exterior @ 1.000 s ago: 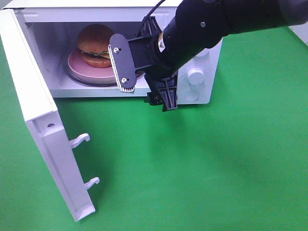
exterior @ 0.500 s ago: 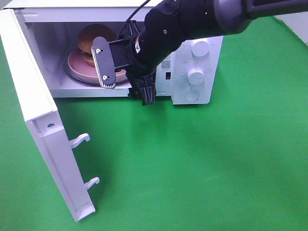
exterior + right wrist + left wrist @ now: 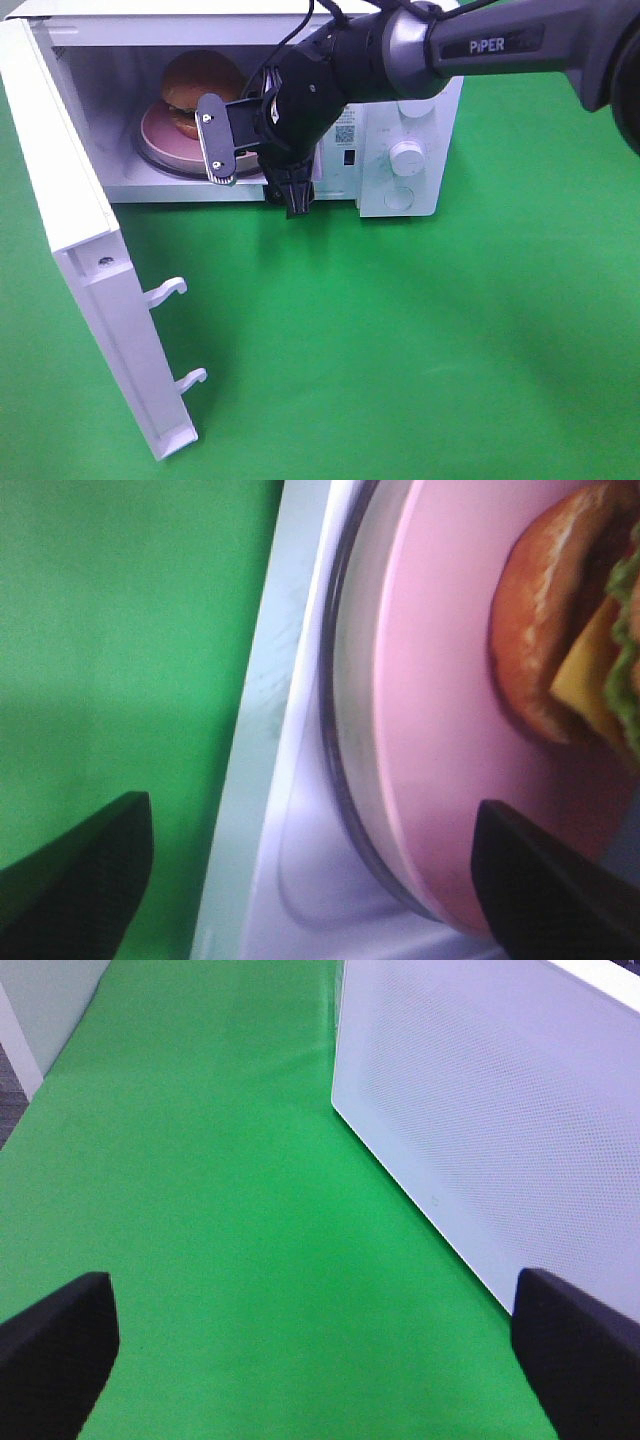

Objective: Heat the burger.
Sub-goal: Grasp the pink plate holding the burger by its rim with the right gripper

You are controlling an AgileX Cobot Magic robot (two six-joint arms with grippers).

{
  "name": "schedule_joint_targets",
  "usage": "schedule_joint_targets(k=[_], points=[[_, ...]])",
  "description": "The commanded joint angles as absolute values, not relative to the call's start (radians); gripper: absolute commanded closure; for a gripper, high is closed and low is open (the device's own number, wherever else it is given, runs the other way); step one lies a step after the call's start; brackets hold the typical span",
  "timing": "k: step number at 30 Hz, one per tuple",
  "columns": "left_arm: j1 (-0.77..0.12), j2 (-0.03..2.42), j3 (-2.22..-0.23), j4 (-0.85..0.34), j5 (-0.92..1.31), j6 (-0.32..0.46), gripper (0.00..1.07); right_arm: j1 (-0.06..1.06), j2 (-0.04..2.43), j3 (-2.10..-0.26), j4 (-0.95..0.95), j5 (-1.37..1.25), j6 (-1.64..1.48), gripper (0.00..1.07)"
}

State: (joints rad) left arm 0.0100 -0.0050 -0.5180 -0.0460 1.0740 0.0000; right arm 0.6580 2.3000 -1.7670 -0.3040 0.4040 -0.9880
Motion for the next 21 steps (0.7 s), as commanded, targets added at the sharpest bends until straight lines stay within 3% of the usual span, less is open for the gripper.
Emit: schedule_joint_targets(k=[1,18,21], points=[[0.005,-0.01,-0.515,-0.053,1.068,0.0,0.07,0.654,2.334,-1.818,-0.296,0.423,-0.976,0.25],[0.005,-0.01,-0.515,-0.053,1.068,0.0,0.07,0.657,2.484,-2.057,-0.228,0.439,-0.974,0.27],[0.005,-0.01,-0.515,-0.053,1.068,0.0,0.07,0.657,2.492,-2.058,-0.226,0.453,-0.973,0.32]])
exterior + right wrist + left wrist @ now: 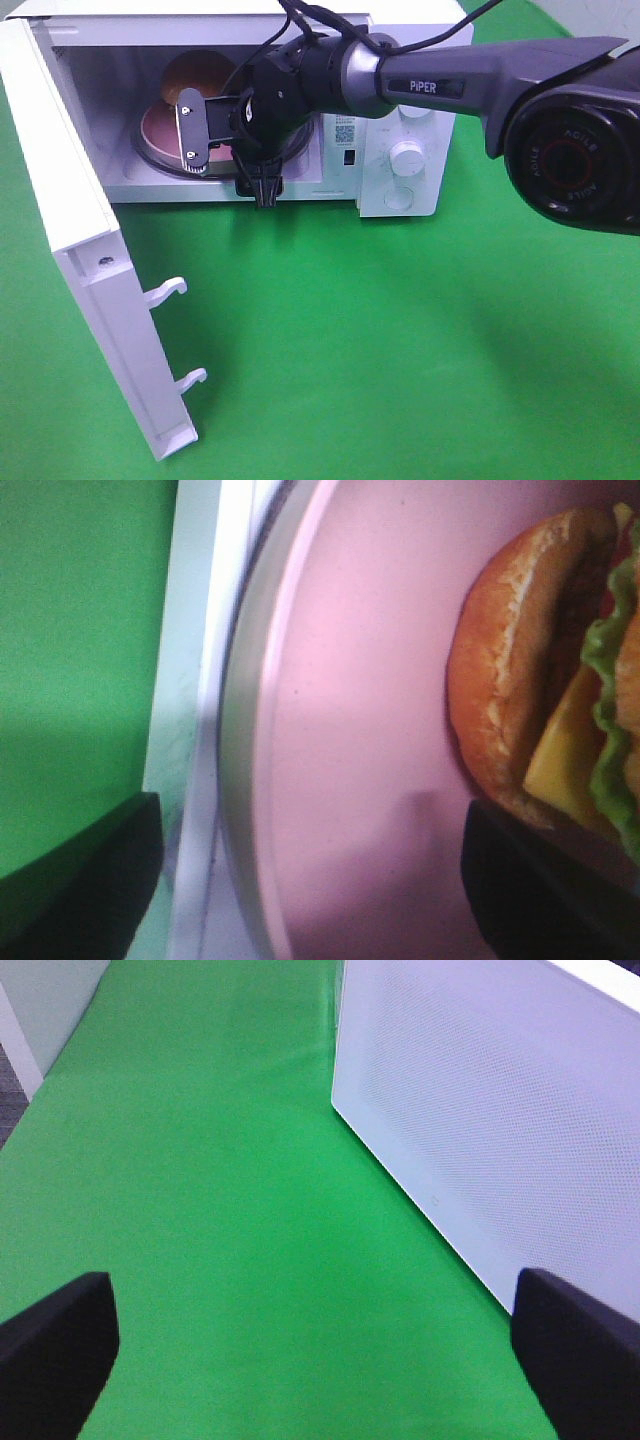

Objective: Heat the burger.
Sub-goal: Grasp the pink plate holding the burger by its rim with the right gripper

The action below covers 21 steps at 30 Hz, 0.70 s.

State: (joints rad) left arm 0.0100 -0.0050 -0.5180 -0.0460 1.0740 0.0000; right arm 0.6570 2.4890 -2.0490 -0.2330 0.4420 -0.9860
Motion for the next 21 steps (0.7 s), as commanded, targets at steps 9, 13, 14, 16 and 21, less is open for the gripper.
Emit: schedule_joint_targets(k=[9,13,14,16,21], points=[[0.005,-0.01,-0.515,-0.053,1.068,0.0,0.07,0.657,2.49,-2.058,-0.224,0.463,-0.964,0.83],[0.005,-0.01,-0.515,-0.053,1.068,0.0,0.07,0.657,2.486,-2.058,-0.214,0.482,-0.947,1.07],[0.005,-0.01,-0.515,-0.053,1.068,0.0,0.07,0.657,2.486,-2.058,-0.214,0.482,-0.947,1.07],[0.005,-0.01,-0.515,-0.053,1.068,0.0,0.07,0.657,2.481,-2.058,-0.196,0.49,-0.947,1.07],[0.005,-0.01,-0.515,-0.053,1.068,0.0,0.07,0.668,2.461,-2.057,-0.198,0.523,-0.948,1.07]])
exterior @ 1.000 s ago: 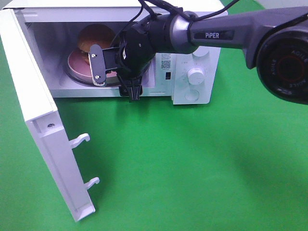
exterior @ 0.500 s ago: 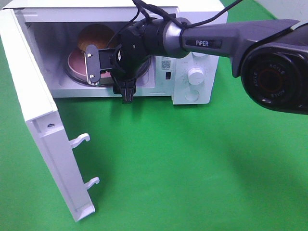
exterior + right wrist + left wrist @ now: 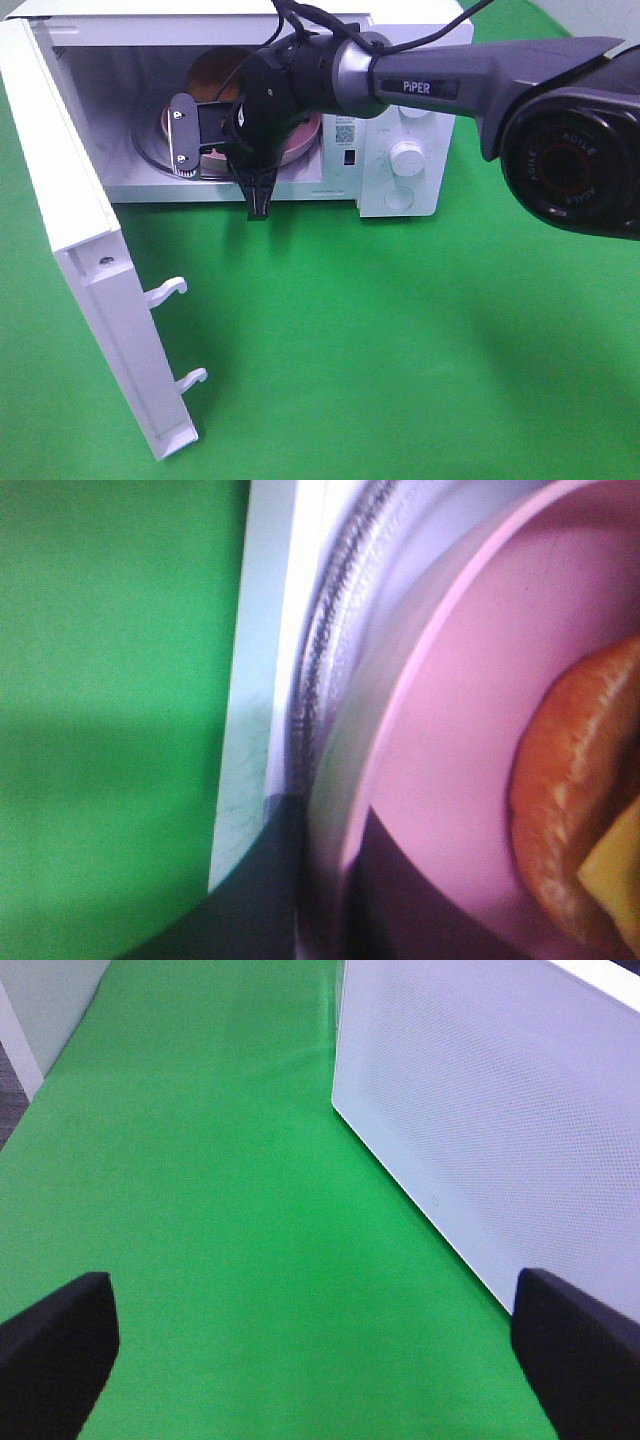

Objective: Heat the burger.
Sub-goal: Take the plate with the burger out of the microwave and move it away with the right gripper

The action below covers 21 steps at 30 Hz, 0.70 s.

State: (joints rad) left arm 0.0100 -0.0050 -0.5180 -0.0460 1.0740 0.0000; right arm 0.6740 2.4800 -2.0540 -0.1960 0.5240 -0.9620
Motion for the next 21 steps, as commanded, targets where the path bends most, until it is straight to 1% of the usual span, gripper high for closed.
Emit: schedule_joint_targets(k=[1,5,9,12,13,14,15,16,18,19,20,21], points=[[0.005,-0.01,-0.515,-0.053,1.068,0.0,0.07,0.679,2.456,-2.057,-0.2,0.54,-0.948,1.07],[0.005,-0.01,-0.515,-0.053,1.068,0.0,0.07,0.68,2.445,-2.056,-0.2,0.565,-0.952,1.07],[0.005,-0.01,-0.515,-0.053,1.068,0.0,0.07,0.692,2.414,-2.011,-0.203,0.56,-0.983,1.07],[0.005,-0.01,-0.515,-0.053,1.068,0.0,0.07,0.692,2.351,-1.919,-0.202,0.496,-1.042,1.07],[0.005,-0.01,-0.515,-0.053,1.068,0.0,0.07,0.692,2.351,-1.919,-0.202,0.496,-1.042,1.07],[0.005,-0.01,-0.515,-0.053,1.068,0.0,0.07,0.692,2.317,-1.866,-0.203,0.447,-1.042,1.07],[0.005,-0.01,-0.515,-0.053,1.068,0.0,0.07,0.692,2.317,-1.866,-0.203,0.447,-1.042,1.07],[0.005,-0.01,-0.515,-0.053,1.068,0.0,0.07,0.692,2.282,-1.799,-0.22,0.392,-1.042,1.07],[0.005,-0.01,-0.515,-0.053,1.068,0.0,0.07,0.692,2.264,-1.765,-0.236,0.362,-1.042,1.07],[0.005,-0.01,-0.515,-0.053,1.068,0.0,0.07,0.692,2.229,-1.706,-0.26,0.309,-1.042,1.07],[0.005,-0.01,-0.515,-0.053,1.068,0.0,0.07,0.692,2.229,-1.706,-0.26,0.309,-1.042,1.07],[0.005,-0.01,-0.515,-0.053,1.068,0.0,0.07,0.692,2.203,-1.652,-0.262,0.264,-1.042,1.07]])
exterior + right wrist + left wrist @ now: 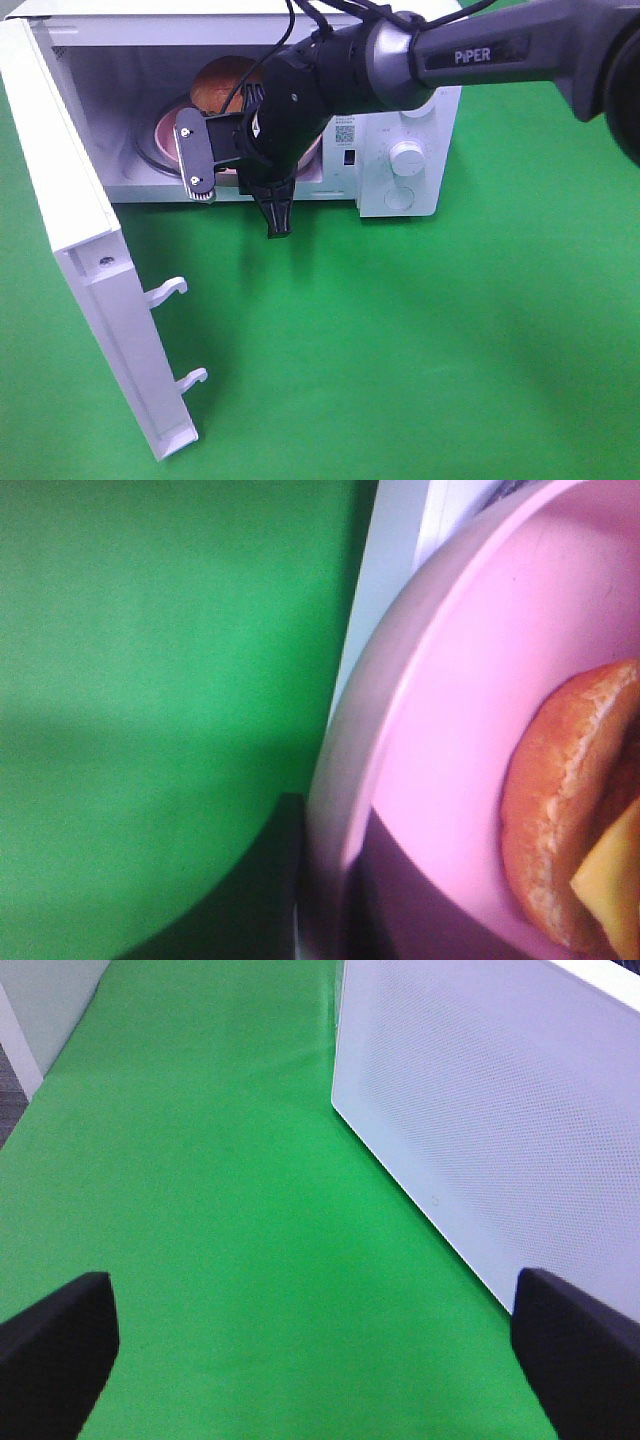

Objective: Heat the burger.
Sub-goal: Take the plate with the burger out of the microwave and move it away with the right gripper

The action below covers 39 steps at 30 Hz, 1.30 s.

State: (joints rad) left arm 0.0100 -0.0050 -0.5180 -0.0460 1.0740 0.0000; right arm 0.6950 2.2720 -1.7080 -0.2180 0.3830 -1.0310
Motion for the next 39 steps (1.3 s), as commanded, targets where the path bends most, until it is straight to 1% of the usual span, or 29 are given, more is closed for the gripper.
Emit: schedule_joint_targets(k=[1,4,5,7,12,13,14,21,22,24,29,33,39], points=[[0.005,-0.01,-0.515,-0.053,1.068,0.0,0.07,0.692,2.203,-1.652,-0.262,0.264,-1.042,1.07],[0.005,-0.01,-0.515,-0.053,1.068,0.0,0.07,0.692,2.156,-1.554,-0.264,0.181,-1.042,1.07],[0.005,-0.01,-0.515,-0.053,1.068,0.0,0.07,0.692,2.156,-1.554,-0.264,0.181,-1.042,1.07],[0.005,-0.01,-0.515,-0.053,1.068,0.0,0.07,0.692,2.104,-1.46,-0.292,0.098,-1.041,1.07],[0.005,-0.01,-0.515,-0.053,1.068,0.0,0.07,0.692,2.073,-1.395,-0.292,0.07,-1.037,1.07],[0.005,-0.01,-0.515,-0.053,1.068,0.0,0.07,0.692,2.055,-1.35,-0.289,0.058,-1.037,1.07],[0.005,-0.01,-0.515,-0.053,1.068,0.0,0.07,0.692,2.055,-1.35,-0.289,0.058,-1.037,1.07],[0.005,-0.01,-0.515,-0.053,1.068,0.0,0.07,0.692,1.967,-1.183,-0.29,-0.015,-1.042,1.07],[0.005,-0.01,-0.515,-0.053,1.068,0.0,0.07,0.692,1.967,-1.183,-0.29,-0.015,-1.042,1.07],[0.005,-0.01,-0.515,-0.053,1.068,0.0,0.07,0.692,1.915,-1.107,-0.308,-0.049,-1.042,1.07],[0.005,-0.01,-0.515,-0.053,1.068,0.0,0.07,0.692,1.873,-1.059,-0.315,-0.05,-1.042,1.07],[0.005,-0.01,-0.515,-0.053,1.068,0.0,0.07,0.692,1.789,-0.958,-0.345,-0.049,-1.041,1.07],[0.005,-0.01,-0.515,-0.053,1.068,0.0,0.07,0.692,1.716,-0.872,-0.367,-0.049,-1.04,1.07]])
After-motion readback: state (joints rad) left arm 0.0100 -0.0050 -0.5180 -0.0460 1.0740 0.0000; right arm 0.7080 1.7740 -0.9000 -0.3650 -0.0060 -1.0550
